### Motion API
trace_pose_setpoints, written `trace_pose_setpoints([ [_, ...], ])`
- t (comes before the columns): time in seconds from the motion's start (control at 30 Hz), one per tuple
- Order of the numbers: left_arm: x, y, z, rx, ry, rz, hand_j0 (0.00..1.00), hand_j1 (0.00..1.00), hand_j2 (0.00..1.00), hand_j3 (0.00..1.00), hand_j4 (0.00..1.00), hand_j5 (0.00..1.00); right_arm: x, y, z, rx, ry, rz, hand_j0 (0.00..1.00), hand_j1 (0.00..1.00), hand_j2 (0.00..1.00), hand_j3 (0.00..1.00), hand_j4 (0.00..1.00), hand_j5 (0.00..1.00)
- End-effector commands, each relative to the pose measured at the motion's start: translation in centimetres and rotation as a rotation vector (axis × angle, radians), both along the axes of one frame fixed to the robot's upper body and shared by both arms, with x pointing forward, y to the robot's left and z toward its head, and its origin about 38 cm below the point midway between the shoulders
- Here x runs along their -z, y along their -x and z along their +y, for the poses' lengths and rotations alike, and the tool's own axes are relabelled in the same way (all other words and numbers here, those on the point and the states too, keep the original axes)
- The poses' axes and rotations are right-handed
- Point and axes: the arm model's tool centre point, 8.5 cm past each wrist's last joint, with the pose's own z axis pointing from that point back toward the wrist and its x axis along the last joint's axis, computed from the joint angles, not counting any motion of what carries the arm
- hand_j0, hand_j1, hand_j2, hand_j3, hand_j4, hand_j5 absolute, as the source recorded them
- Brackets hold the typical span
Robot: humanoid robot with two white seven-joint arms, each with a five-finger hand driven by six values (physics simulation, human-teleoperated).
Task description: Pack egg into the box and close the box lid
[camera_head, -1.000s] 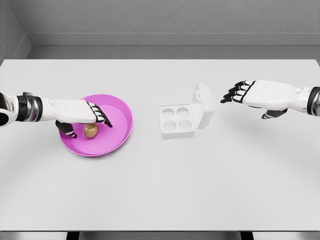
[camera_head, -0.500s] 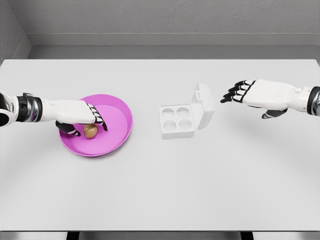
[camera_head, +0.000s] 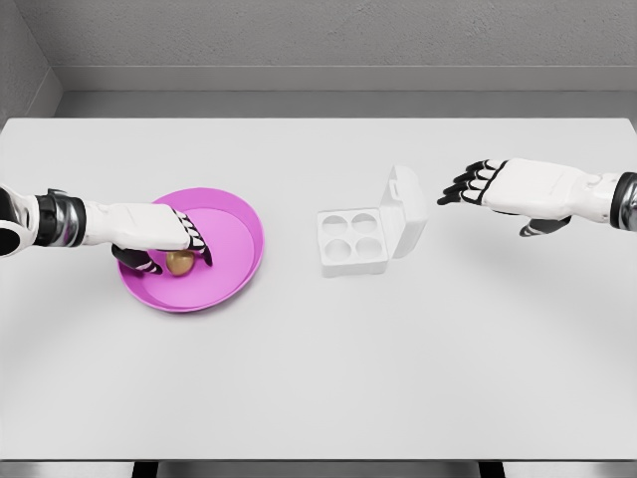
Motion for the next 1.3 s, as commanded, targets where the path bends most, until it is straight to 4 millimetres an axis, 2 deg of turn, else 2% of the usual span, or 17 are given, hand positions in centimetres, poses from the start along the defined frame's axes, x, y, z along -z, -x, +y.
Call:
trace_pose_setpoints([
  [0.0, 0.0, 0.0, 0.0, 0.000, 0.002, 0.000, 0.76, 0.76, 0.76, 0.76, 0.76, 0.76, -0.1, 0.0, 0.0, 0.002, -0.004, 0.001, 1.00, 1.00, 1.00, 1.00, 1.00, 1.00],
  [0.43, -0.1, 0.0, -0.3, 0.008, 0.005, -0.002, 0.76, 0.76, 0.76, 0.76, 0.76, 0.76, 0.0, 0.0, 0.0, 0.002, -0.003, 0.002, 1.00, 1.00, 1.00, 1.00, 1.00, 1.00],
  [0.47, 0.0, 0.1, -0.3, 0.007, 0.004, 0.000, 0.68, 0.68, 0.68, 0.68, 0.68, 0.68, 0.1, 0.0, 0.1, 0.000, -0.002, 0.006, 1.00, 1.00, 1.00, 1.00, 1.00, 1.00],
  [0.5, -0.1, 0.1, -0.4, 0.009, 0.005, -0.001, 0.65, 0.65, 0.65, 0.65, 0.65, 0.65, 0.2, 0.1, 0.1, -0.001, -0.001, 0.007, 1.00, 1.00, 1.00, 1.00, 1.00, 1.00],
  [0.67, -0.1, 0.1, -0.3, 0.009, 0.004, -0.002, 0.57, 0.57, 0.57, 0.57, 0.57, 0.57, 0.1, 0.0, 0.1, 0.000, -0.003, 0.007, 1.00, 1.00, 1.00, 1.00, 1.00, 1.00],
  [1.13, 0.0, 0.2, -0.5, 0.011, 0.010, 0.001, 0.48, 0.48, 0.48, 0.48, 0.48, 0.48, -0.6, -0.3, -0.1, 0.003, 0.002, -0.009, 1.00, 1.00, 1.00, 1.00, 1.00, 1.00],
  [1.27, -0.3, -0.1, -1.1, 0.020, 0.023, -0.008, 0.44, 0.44, 0.44, 0.44, 0.44, 0.44, -0.8, -0.4, -0.3, 0.007, 0.005, -0.012, 1.00, 1.00, 1.00, 1.00, 1.00, 1.00],
])
